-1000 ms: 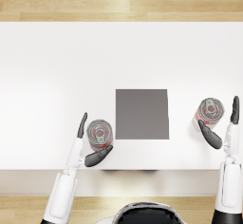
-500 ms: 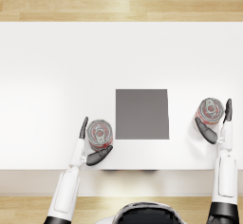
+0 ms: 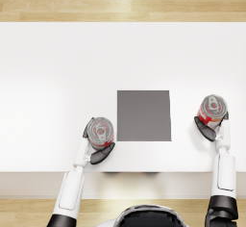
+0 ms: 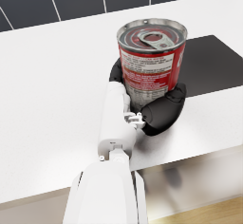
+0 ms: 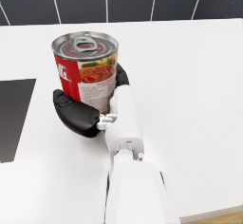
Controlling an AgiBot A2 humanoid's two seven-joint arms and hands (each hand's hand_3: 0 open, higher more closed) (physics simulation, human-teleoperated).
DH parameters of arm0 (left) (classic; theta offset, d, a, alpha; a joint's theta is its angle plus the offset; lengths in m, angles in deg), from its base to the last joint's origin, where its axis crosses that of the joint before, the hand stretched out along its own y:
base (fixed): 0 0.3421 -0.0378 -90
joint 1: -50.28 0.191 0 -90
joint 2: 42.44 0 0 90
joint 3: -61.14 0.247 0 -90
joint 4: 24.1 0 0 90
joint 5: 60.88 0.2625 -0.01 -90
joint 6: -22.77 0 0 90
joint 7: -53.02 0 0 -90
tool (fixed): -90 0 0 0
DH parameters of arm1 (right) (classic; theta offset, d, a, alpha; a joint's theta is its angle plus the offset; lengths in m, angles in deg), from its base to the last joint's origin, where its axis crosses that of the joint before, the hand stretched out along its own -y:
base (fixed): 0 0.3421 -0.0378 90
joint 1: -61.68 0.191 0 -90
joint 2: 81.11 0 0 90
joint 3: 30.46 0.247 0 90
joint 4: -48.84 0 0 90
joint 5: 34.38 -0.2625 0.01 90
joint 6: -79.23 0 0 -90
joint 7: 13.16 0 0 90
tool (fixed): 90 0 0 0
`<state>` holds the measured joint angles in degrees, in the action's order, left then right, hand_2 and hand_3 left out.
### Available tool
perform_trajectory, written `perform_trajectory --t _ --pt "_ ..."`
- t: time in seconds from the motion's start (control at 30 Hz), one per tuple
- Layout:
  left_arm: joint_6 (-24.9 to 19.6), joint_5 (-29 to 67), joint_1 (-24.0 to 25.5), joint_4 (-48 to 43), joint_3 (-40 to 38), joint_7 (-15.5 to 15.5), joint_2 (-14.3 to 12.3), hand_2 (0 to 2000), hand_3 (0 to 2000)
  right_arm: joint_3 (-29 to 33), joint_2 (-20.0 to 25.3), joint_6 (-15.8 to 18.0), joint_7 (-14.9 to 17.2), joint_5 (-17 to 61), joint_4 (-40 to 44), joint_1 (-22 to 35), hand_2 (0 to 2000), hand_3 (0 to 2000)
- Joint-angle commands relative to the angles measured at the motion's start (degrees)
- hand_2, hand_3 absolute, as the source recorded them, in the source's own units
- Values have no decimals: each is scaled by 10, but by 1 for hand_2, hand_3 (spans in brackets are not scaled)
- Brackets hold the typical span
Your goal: Pick up the red can on the left and place it in the middle, then pick up the red can on the right and place it on top of the can in the middle
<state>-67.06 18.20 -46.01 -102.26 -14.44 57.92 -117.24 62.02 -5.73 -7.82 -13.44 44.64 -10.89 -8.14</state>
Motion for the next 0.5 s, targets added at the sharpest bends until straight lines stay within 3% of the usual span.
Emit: perform_trajectory --t 0.03,0.1,0.27,0.5 --pt "-3 0 10 -21 -2 0 4 2000 980 8 1 9 2 0 -41 -2 2000 980" --pt "-4 0 17 -67 -3 -10 5 2000 1520 17 3 8 3 0 -88 -13 2000 1520" --pt "-13 0 -18 -112 8 -39 -22 2000 1520 12 8 3 0 0 -199 -28 2000 1520" --pt "-19 0 -102 -29 53 -46 -75 2000 1520 -11 14 23 -2 0 -293 -48 2000 1520"
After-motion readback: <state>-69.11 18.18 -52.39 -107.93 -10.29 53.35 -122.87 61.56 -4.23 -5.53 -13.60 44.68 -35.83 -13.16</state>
